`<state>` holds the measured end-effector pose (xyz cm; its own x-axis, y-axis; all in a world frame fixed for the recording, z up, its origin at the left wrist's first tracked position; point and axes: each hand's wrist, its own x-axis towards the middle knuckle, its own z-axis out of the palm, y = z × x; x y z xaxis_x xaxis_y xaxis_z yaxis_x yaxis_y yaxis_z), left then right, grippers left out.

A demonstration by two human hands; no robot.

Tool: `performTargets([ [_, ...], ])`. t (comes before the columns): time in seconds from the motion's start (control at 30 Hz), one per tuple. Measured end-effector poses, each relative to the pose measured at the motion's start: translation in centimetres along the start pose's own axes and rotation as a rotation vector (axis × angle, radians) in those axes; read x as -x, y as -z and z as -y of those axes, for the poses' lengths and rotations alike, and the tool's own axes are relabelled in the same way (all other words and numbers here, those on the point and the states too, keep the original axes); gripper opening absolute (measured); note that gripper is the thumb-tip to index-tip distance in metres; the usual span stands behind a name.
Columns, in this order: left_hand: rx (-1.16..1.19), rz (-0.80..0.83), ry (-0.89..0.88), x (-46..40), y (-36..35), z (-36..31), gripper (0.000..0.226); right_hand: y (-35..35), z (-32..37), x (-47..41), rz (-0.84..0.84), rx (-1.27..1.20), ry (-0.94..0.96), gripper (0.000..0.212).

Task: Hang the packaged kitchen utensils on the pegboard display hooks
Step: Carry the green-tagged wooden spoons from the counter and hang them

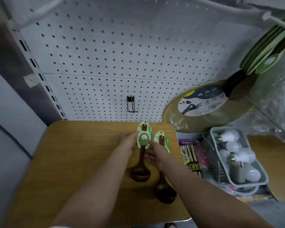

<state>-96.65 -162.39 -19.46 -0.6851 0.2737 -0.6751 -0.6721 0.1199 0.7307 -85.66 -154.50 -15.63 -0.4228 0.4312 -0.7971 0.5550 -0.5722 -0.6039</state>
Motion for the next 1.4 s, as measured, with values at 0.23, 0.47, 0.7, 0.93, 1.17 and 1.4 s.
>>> performTargets([
  [0.23, 0.042, 0.039, 0.012, 0.4, 1.0, 0.0, 0.031, -1.2, -0.7, 0.2, 0.031, -0.044, -0.013, 0.030],
  [0.47, -0.001, -0.008, 0.018, 0.2, 3.0, -0.7, 0.040, -2.4, -1.7, 0.8, 0.169, -0.055, -0.053, 0.042],
  [0.7, 0.077, -0.045, 0.003, 0.7, 5.1, -0.3, 0.031, -3.6, -3.0, 1.2, 0.225, -0.064, -0.089, 0.052],
  [0.93, 0.173, -0.052, -0.022, 2.0, 6.2, -0.2, 0.028, -4.7, -4.4, 2.5, 0.263, -0.027, -0.067, 0.040],
  [1.17, 0.192, -0.015, -0.054, 4.9, 5.9, -0.8, 0.034, -4.1, -4.9, 4.4, 0.238, -0.047, -0.001, 0.034],
  [1.4, 0.173, 0.046, -0.167, 10.6, 0.8, -0.7, 0.027, 1.6, -4.1, 8.3, 0.233, -0.131, 0.061, 0.031],
])
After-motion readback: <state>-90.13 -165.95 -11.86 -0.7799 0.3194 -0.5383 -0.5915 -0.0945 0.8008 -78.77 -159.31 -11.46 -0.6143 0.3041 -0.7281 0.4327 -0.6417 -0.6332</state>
